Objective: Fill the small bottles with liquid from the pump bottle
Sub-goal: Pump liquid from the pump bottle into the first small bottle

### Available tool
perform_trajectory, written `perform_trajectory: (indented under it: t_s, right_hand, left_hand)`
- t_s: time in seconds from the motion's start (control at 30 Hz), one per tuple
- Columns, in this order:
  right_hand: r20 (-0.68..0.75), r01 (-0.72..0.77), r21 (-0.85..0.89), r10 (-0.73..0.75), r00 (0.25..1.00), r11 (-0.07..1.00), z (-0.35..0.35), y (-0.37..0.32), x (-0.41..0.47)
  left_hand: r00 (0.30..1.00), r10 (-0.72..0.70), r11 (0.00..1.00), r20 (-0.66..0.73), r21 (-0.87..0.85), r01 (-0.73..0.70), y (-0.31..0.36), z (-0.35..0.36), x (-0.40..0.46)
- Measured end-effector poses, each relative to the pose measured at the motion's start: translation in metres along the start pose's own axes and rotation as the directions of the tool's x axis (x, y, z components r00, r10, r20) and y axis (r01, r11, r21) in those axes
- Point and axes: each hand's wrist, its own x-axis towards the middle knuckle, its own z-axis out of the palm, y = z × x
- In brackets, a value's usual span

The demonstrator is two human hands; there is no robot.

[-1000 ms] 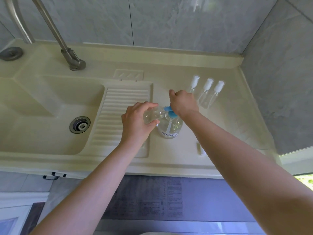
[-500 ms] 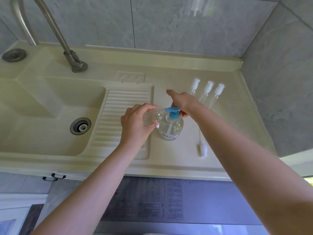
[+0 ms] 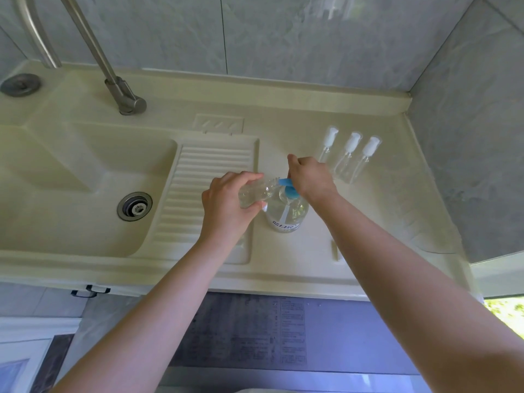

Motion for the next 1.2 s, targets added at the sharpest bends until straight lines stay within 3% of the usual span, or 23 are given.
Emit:
perform_trajectory:
  t_s: [0.3,0.73,1.0,1.2]
  right_hand:
    - [0.151,-0.024,0.058,0.015,0.988,0.998,-0.013,-0.002,0.003]
    - [-0.014,0.027,-0.017,-0.027,1.0,0.999,0.003,0.003,0.005]
    - [0.115,-0.028,0.037,0.024,0.993,0.999,-0.011,0.002,0.005]
    - [0.067,-0.01,-0.001,0.01,0.998,1.0,-0.007,0.002,0.004]
  left_hand:
    - [1.0,0.005,1.0,-0.008,0.017,-0.005,0.003,-0.003,0.0]
    - [1.0,0.002,1.0,-0.017,0.022,-0.001,0.001,0.0,0.001]
    - [1.0,0.01,0.999,-0.012,0.036,-0.009,0.003,-0.002,0.002]
    - [1.0,0.027,0.998,-0.011,0.053,-0.026,0.004,-0.002,0.004]
